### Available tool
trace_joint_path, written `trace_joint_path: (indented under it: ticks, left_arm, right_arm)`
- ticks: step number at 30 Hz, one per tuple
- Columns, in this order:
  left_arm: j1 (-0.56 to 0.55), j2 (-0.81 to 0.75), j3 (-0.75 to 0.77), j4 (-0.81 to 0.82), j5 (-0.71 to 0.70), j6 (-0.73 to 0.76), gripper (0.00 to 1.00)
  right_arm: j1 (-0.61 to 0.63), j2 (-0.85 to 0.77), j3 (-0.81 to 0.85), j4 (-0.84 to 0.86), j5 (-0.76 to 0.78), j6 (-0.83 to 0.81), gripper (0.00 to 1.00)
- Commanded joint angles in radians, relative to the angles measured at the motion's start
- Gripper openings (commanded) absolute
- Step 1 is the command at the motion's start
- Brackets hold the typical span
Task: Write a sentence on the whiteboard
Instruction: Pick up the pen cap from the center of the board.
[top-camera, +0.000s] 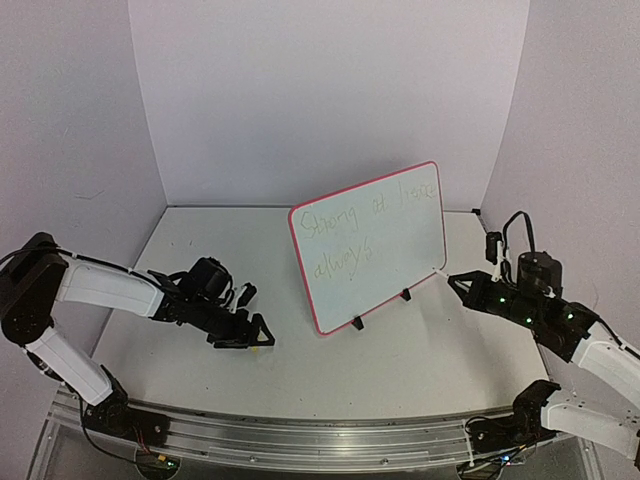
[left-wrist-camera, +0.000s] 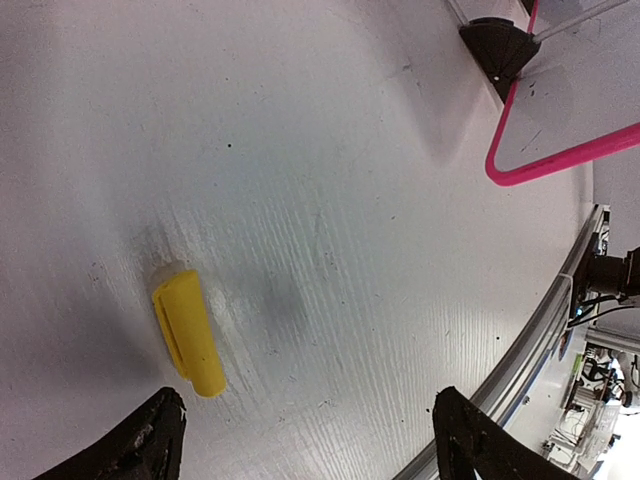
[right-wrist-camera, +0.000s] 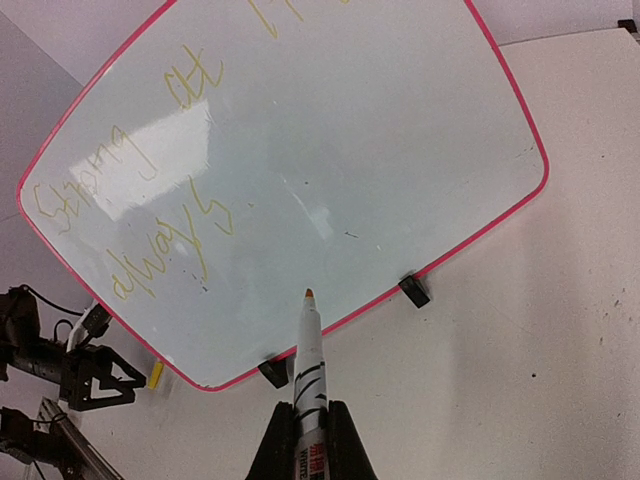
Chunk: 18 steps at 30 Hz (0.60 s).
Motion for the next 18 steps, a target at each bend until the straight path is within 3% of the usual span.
trace_joint_path:
  ticks: [1, 10, 18]
  left_arm:
    - [-0.018, 0.028, -0.004, 0.047, 0.008, -0.022, 0.85]
    - [-0.043, 0.085, 0.017, 0.091, 0.017, -0.033, 0.85]
    - [-0.056, 0.156, 0.041, 0.258, 0.021, -0.046, 0.85]
  right_arm:
    - [-0.003, -0.007, -0.002, 0.019, 0.003, 0.003, 0.0]
    - [-0.004, 0.0, 0.009, 0.019, 0.005, -0.003, 0.0]
    - [-0.004, -0.007, 0.005, 0.018, 0.005, -0.001, 0.0]
